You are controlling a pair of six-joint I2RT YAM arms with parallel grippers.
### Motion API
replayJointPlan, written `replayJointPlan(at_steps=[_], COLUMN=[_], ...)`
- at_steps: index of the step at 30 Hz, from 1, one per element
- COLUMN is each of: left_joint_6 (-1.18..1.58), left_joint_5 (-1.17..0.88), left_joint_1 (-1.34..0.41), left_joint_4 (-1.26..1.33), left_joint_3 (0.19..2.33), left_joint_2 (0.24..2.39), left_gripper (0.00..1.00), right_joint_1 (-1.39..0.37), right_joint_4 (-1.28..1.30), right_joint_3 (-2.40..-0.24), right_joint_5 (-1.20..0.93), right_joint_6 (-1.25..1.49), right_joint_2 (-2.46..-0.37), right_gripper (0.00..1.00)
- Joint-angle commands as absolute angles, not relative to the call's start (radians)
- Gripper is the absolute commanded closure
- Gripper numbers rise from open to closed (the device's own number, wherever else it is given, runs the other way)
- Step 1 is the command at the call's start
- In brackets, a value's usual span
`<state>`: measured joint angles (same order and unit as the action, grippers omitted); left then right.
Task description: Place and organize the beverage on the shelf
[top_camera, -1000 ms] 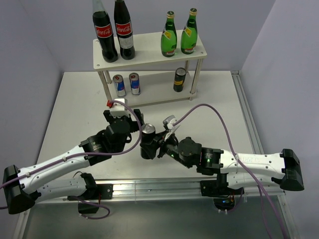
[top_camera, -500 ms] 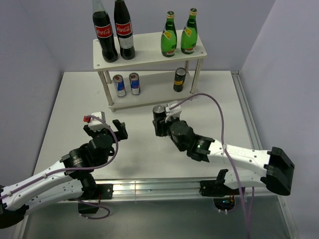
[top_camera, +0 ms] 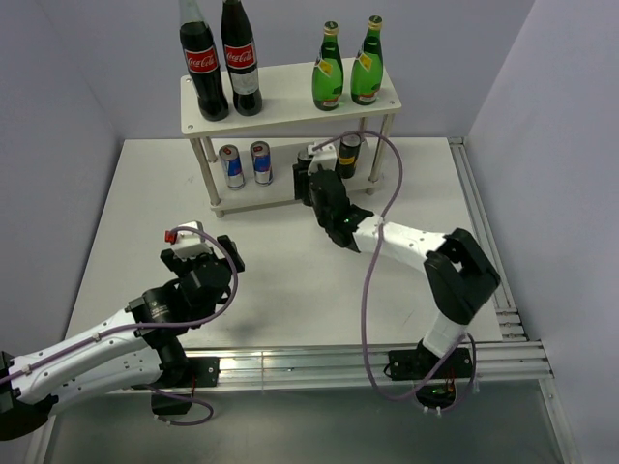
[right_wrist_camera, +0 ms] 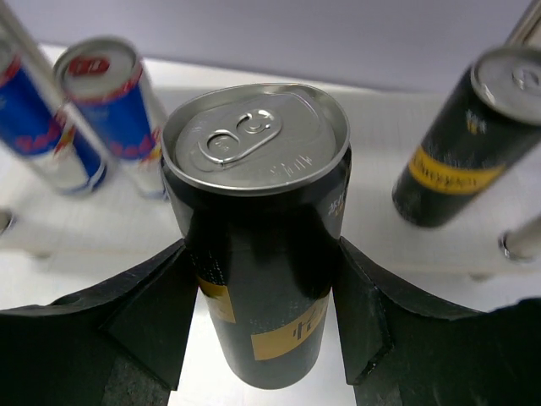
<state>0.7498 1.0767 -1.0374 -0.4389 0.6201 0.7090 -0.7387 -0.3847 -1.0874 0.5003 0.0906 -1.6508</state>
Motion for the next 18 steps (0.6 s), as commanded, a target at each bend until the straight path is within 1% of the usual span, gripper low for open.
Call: replayJointPlan(at_steps=[1,5,10,18], left_joint_6=[0.756,0.758,0.761,0.759], left_joint_5=[1.101,1.098,1.098,1.098], left_joint_1=[-1.04,-1.042,-1.042,-1.043], left_joint_4=[-0.426,-0.428,-0.431,-0.428], left_joint_3=[0.614,0.609,0.606,0.603], left_joint_2=[0.7,0.678,0.66,0.647], left_gripper=[0.01,0.01,0.01,0.01], right_joint_1=[-0.698,-0.675,-0.643,-0.603], right_joint_4=[-0.564,-0.607,-0.632,-0.673], right_joint_3=[-1.233,-1.307,-1.406,-1.489], right_joint_5=[0.517,0.56,0.549,0.612], right_joint_6=[0.068,0.06,0.074,0.06], right_joint_2=[-1.713,-1.807,-1.92,-2.026], right_gripper=[1.0,1.0,1.0,1.0])
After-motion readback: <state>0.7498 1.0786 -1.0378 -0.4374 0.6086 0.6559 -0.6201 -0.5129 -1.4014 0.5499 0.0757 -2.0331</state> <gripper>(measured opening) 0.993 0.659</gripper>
